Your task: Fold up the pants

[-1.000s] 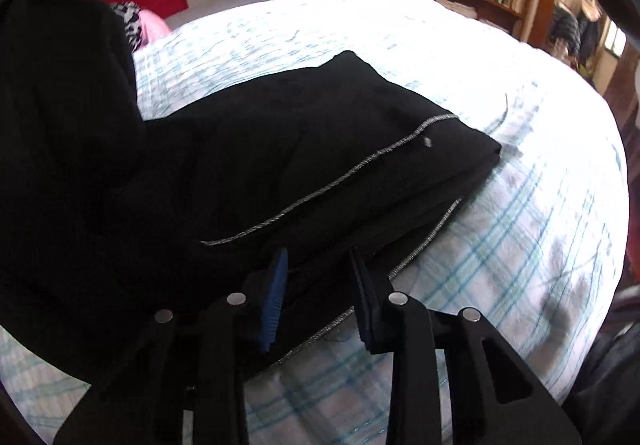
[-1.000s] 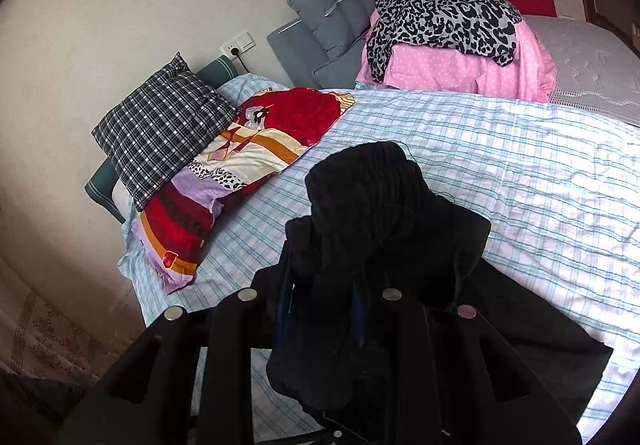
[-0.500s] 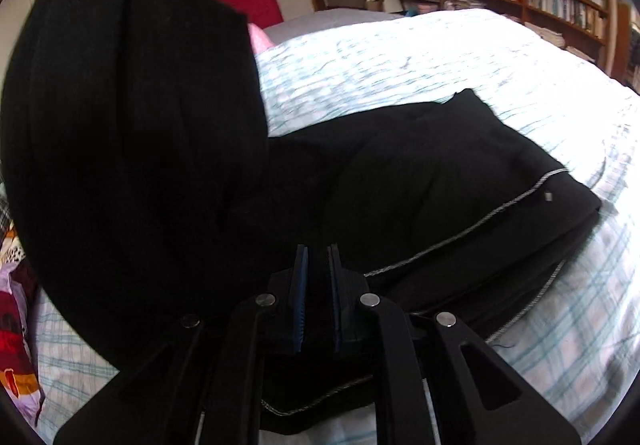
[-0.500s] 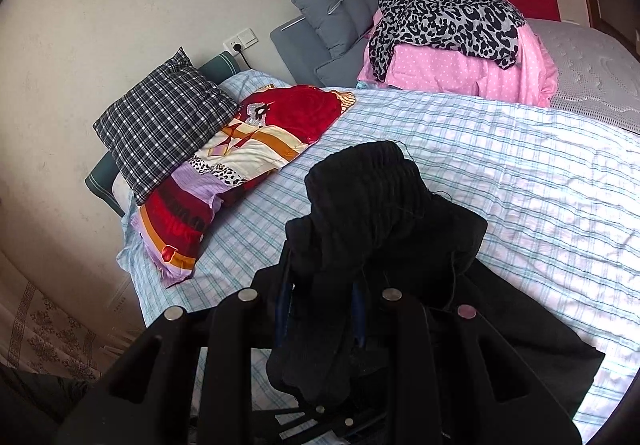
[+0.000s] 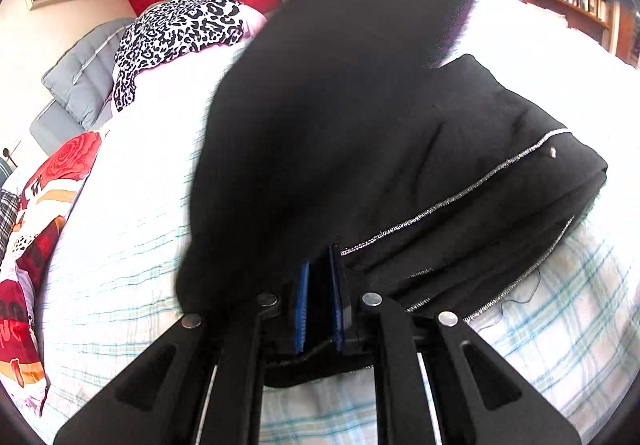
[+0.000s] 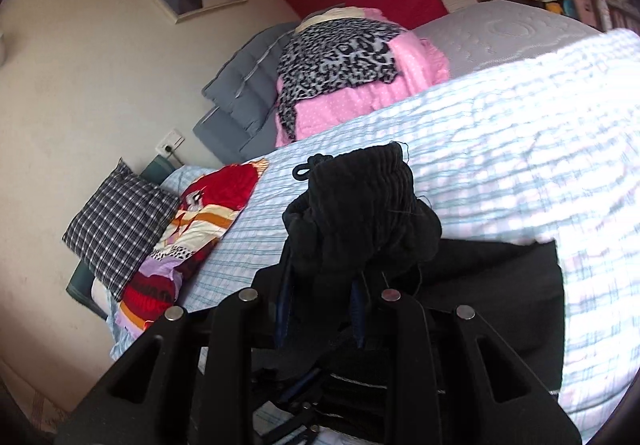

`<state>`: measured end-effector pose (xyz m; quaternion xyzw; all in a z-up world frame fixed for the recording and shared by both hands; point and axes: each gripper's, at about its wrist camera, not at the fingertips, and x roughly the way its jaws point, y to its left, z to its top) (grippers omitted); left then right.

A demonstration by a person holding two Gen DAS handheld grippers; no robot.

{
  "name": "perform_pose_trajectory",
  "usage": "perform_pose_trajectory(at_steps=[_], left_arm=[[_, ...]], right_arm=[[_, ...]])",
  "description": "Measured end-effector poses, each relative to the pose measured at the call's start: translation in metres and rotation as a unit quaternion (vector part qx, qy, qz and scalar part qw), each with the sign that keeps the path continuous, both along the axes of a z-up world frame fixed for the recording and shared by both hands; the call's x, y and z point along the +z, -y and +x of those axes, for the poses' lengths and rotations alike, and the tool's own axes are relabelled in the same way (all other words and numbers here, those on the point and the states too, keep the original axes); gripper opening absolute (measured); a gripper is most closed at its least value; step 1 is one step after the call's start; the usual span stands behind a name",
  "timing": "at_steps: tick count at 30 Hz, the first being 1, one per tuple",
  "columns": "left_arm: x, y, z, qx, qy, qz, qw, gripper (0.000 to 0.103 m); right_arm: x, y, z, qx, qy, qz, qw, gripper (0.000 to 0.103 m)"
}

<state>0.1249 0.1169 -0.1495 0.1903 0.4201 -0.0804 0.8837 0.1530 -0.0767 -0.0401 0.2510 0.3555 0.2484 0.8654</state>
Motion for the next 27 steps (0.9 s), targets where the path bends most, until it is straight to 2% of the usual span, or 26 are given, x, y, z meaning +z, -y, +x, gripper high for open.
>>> perform_pose_trajectory(at_steps=[5, 8, 9, 10, 13, 16, 19, 21, 24, 26, 27], left_arm=[[-0.004, -0.005, -0.001, -0.004, -0.017, -0.01, 0.9998, 0.011], [-0.002, -0.007, -0.002, -0.005, -0.021, -0.01, 0.9997, 0.011], [-0.002, -0.008, -0.002, -0.003, -0.023, -0.01, 0.9997, 0.011], [-0.002, -0.009, -0.002, -0.003, -0.024, -0.011, 0.9996, 0.011], [-0.002, -0.008, -0.004, -0.003, -0.024, -0.009, 0.9997, 0.011], [-0.004, -0.012, -0.008, 0.0, -0.028, -0.015, 0.9995, 0.011], [0.0, -0.012, -0.017, 0.001, -0.031, -0.023, 0.9992, 0.011], [0.0, -0.011, -0.02, 0.001, -0.031, -0.02, 0.9993, 0.011], [0.001, -0.009, -0.023, 0.0, -0.03, -0.015, 0.9994, 0.011], [0.001, -0.009, -0.023, 0.001, -0.031, -0.015, 0.9994, 0.011], [0.001, -0.01, -0.022, 0.002, -0.032, -0.015, 0.9994, 0.011]], right_arm=[[-0.071, 0.04, -0.026, -0.029, -0.076, 0.028, 0.996, 0.025], [-0.09, 0.053, -0.036, -0.034, -0.105, 0.047, 0.993, 0.035], [-0.091, 0.058, -0.039, -0.046, -0.109, 0.04, 0.992, 0.048], [-0.09, 0.062, -0.043, -0.062, -0.108, 0.028, 0.992, 0.053], [-0.087, 0.08, -0.052, -0.099, -0.103, 0.012, 0.99, 0.053], [-0.067, 0.086, -0.059, -0.125, -0.063, -0.054, 0.989, 0.053], [-0.05, 0.079, -0.056, -0.117, -0.036, -0.067, 0.99, 0.054], [-0.047, 0.069, -0.048, -0.1, -0.031, -0.062, 0.993, 0.062], [-0.048, 0.042, -0.032, -0.062, -0.031, -0.063, 0.996, 0.062], [-0.06, 0.022, -0.021, -0.045, -0.055, -0.102, 0.992, 0.061], [-0.068, 0.015, -0.017, -0.043, -0.065, -0.123, 0.989, 0.047]])
